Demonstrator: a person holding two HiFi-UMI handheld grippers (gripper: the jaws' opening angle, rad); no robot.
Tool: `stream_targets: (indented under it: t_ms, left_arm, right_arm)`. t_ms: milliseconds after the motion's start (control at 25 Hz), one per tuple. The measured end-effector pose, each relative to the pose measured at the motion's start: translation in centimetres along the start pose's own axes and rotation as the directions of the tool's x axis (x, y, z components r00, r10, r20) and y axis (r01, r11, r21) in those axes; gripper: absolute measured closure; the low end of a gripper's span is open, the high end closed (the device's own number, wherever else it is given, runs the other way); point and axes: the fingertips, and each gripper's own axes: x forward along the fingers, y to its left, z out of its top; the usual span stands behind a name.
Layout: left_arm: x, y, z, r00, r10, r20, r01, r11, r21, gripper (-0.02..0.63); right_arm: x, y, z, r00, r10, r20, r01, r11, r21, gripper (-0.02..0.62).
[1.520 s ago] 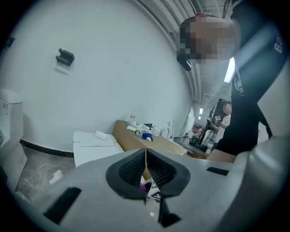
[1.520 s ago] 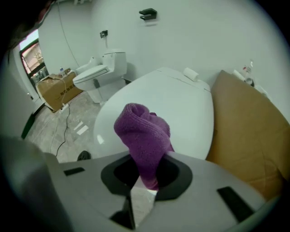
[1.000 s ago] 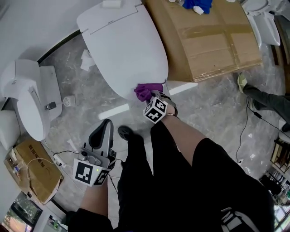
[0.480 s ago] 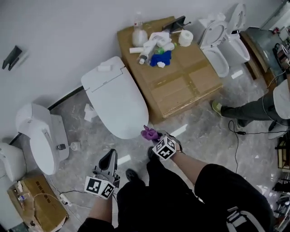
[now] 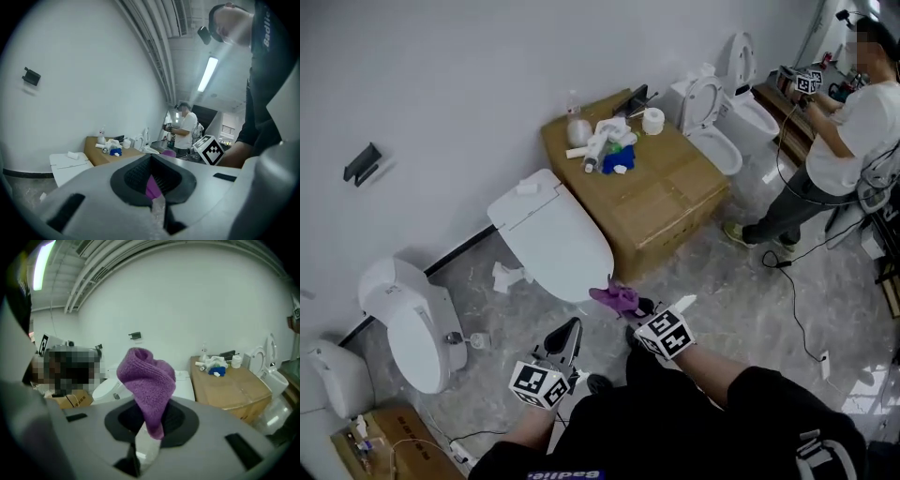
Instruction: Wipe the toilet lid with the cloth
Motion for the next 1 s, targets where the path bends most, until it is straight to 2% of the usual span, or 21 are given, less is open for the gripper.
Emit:
stream_targets:
  t_ms: [160,280,440,680,880,1000]
  left_arm:
    - [-1.4,-2.5,1.3,0.999,-0.031,0.023,0.03,0.999,0.023,0.59]
    - [-1.9,-4.0,2.0,0.999,-0.018,0.036,0.017,1.0,0.021,0.591]
    - [-1.4,-6.3,3.2,0.998,0.011,0.061,-0.014,0.999,0.049,0.59]
    - [1.3,-9.7,4.2,0.984,0.136,0.118,-0.142,0.989,0.043,0.591]
    - [3.2,-11.8,4.4,0.948,0.277,0.158,-0.276,0.961,-0.028,0.59]
    - [3.2,-13.3,4.3,0.941,0.301,0.155,-0.302,0.953,-0.016,0.589]
  right_arm:
    - [-3.2,2.2,1.0,0.999,0.002,0.046,-0.003,0.999,0.033,0.529]
    - [-5.2,2.9,2.0,0.996,0.02,0.086,-0.024,0.999,0.047,0.529]
    - [-7.6,2.8,3.5,0.987,0.086,0.138,-0.09,0.996,0.025,0.529]
    - [-10.8,0.6,4.8,0.959,0.202,0.196,-0.2,0.979,-0.03,0.529]
    - [-13.0,-0.8,5.4,0.934,0.3,0.196,-0.285,0.953,-0.1,0.529]
    - [-14.1,-0.9,5.6,0.922,0.327,0.208,-0.311,0.944,-0.109,0.529]
